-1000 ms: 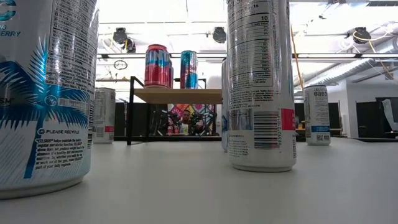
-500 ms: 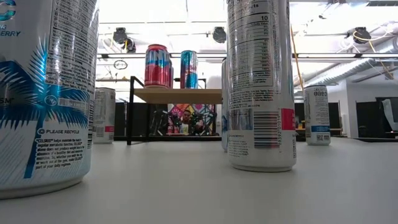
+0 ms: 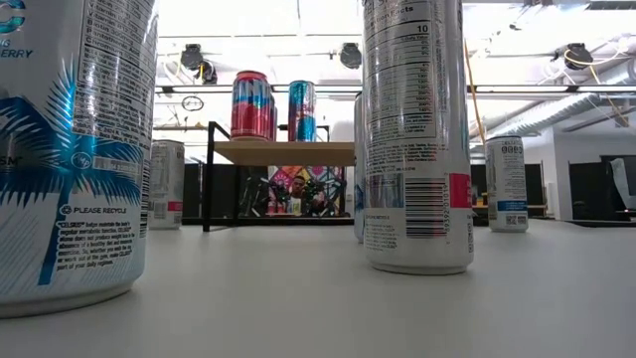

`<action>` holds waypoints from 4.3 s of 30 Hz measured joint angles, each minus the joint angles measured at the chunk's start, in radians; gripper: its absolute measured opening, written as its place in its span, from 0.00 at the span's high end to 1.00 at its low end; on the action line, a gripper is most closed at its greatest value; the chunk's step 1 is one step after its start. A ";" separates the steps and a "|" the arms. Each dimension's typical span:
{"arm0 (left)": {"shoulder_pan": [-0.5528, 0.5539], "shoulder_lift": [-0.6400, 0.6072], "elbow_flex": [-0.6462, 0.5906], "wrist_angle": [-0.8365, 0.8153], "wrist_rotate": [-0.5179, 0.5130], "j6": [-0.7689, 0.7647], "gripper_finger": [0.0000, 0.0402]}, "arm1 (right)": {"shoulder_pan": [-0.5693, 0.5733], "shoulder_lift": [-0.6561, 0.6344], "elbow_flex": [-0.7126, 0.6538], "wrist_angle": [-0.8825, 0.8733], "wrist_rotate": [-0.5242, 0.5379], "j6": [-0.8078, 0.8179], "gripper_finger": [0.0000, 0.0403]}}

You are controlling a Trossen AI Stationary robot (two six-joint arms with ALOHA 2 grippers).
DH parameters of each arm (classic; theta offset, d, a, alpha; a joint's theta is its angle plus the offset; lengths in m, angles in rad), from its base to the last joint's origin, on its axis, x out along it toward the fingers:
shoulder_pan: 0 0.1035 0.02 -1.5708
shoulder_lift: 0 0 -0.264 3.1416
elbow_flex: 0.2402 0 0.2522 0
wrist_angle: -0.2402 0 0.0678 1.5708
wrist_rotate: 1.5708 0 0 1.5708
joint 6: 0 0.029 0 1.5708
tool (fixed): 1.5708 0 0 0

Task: Place canned beverage on shelf
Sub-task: Put the blue soda can on the shelf aligned with the other blue soda cans

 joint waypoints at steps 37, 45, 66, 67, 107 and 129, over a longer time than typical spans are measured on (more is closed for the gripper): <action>0.011 0.022 0.000 -0.002 -0.004 -0.016 0.17 | -0.048 0.019 -0.002 0.008 -0.033 -0.101 0.50; -0.035 -0.020 0.000 -0.010 -0.002 -0.154 0.11 | -0.147 0.015 -0.002 -0.009 -0.293 -0.162 0.50; -0.105 -0.221 0.000 -0.336 0.109 -0.407 0.11 | -0.351 0.012 -0.001 -0.121 -0.818 -0.358 0.50; -0.105 -0.225 0.000 -0.345 0.112 -0.407 0.11 | -0.352 0.012 -0.001 -0.133 -0.821 -0.377 0.50; -0.105 -0.199 -0.001 -0.376 0.180 -0.480 0.11 | -0.418 0.175 0.000 -0.139 -1.177 -0.549 0.50; 0.006 -0.036 -0.001 -0.022 0.250 -0.293 0.11 | -0.446 0.163 0.000 -0.039 -1.319 -0.402 0.50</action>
